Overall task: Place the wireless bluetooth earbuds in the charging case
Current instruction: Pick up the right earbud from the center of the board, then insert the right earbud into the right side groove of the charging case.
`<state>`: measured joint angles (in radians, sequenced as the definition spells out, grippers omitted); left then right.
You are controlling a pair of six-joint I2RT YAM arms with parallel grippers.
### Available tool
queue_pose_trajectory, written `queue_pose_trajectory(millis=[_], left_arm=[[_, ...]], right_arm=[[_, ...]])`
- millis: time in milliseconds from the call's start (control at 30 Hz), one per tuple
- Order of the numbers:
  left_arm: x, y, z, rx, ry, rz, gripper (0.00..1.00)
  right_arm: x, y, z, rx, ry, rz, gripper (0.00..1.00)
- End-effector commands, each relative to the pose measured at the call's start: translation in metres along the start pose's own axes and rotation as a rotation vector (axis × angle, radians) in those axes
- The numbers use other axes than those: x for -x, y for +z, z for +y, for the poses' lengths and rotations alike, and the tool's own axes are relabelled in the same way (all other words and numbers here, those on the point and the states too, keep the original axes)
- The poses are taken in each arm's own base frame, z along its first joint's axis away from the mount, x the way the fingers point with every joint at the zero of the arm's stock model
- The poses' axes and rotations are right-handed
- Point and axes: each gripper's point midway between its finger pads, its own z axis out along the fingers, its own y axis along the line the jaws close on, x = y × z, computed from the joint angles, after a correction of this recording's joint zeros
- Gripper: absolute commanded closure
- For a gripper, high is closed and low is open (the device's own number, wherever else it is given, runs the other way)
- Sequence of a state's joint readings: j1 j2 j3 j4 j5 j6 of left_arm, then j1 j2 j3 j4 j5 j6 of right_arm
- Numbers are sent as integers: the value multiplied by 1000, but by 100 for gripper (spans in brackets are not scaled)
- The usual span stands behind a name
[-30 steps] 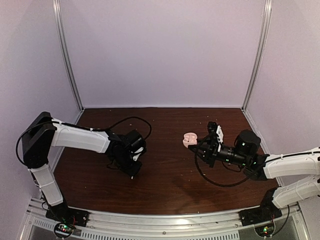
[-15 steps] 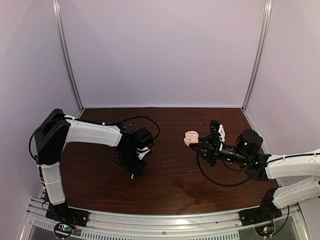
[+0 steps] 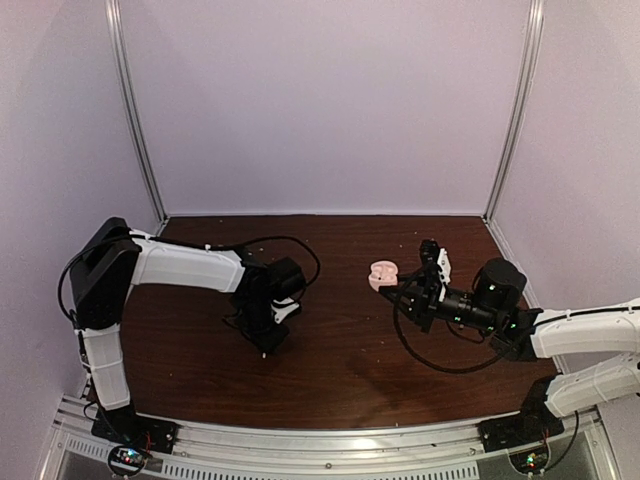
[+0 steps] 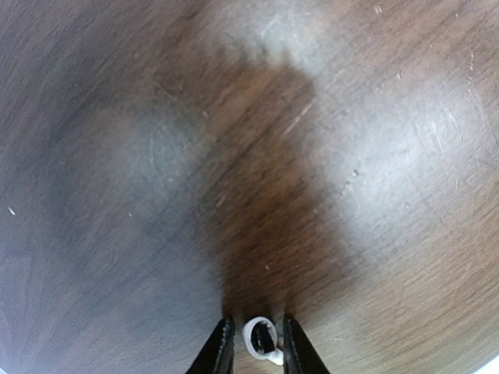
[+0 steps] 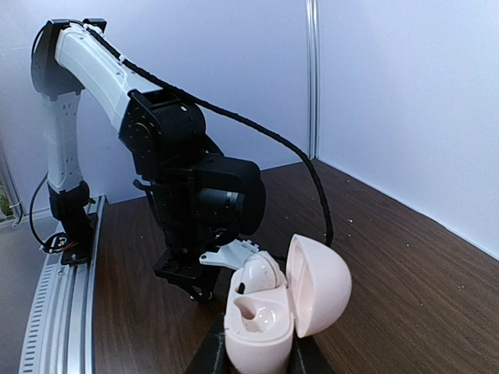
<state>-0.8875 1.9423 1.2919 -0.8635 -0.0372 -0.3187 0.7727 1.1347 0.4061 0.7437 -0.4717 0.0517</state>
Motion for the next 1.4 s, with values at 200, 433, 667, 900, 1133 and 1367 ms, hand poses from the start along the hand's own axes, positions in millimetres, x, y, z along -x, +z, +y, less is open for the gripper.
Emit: queue_pose_trajectory(millis=[200, 433, 667, 900, 1133, 1367], left_arm=[[-6, 12, 2, 22, 27, 50, 84], [-1, 17, 0, 15, 27, 33, 82], [6, 14, 2, 22, 30, -4, 90], [29, -7, 5, 32, -11, -136, 94], [62, -57, 11, 45, -74, -375, 96], [98, -166, 17, 8, -116, -803, 99]], right_arm=[[6, 0, -4, -15, -12, -16, 100], [8, -1, -3, -14, -13, -17, 100], [7, -1, -4, -17, -14, -15, 100], [6, 2, -5, -22, -12, -15, 100], [5, 4, -11, -46, -4, -22, 100], [12, 16, -19, -65, 1, -56, 100]])
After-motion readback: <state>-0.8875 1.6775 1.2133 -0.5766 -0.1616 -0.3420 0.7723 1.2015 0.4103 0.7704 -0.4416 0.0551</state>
